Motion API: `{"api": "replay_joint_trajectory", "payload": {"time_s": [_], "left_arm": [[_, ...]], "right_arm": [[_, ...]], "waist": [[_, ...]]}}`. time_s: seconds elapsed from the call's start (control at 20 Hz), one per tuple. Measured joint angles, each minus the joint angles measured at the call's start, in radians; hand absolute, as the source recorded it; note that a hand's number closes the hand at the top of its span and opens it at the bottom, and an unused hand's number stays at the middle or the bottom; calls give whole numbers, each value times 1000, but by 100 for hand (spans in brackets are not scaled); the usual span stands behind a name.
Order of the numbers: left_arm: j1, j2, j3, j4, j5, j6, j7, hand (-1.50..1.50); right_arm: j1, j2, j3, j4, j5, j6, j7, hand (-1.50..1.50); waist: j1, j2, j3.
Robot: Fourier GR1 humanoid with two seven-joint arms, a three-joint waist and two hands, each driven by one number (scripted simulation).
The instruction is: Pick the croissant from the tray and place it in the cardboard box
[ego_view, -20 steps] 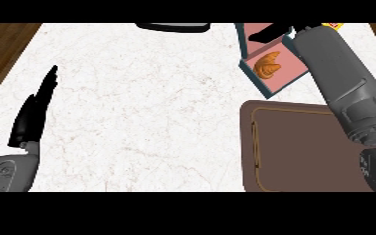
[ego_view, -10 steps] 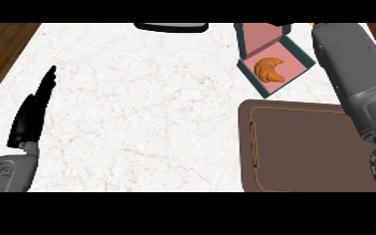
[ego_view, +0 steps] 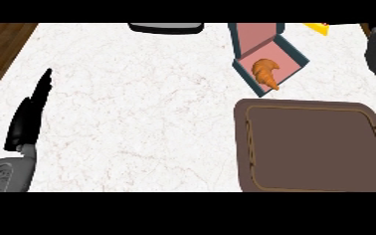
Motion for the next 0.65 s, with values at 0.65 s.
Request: {"api": "replay_joint_trajectory", "payload": {"time_s": [0.65], "left_arm": [[24,10,15,-43,3,-18,26,0]], "right_arm": [[188,-271,-32,31,-31,247,-104,-150]], "waist": [[-14,-6,2]]}}
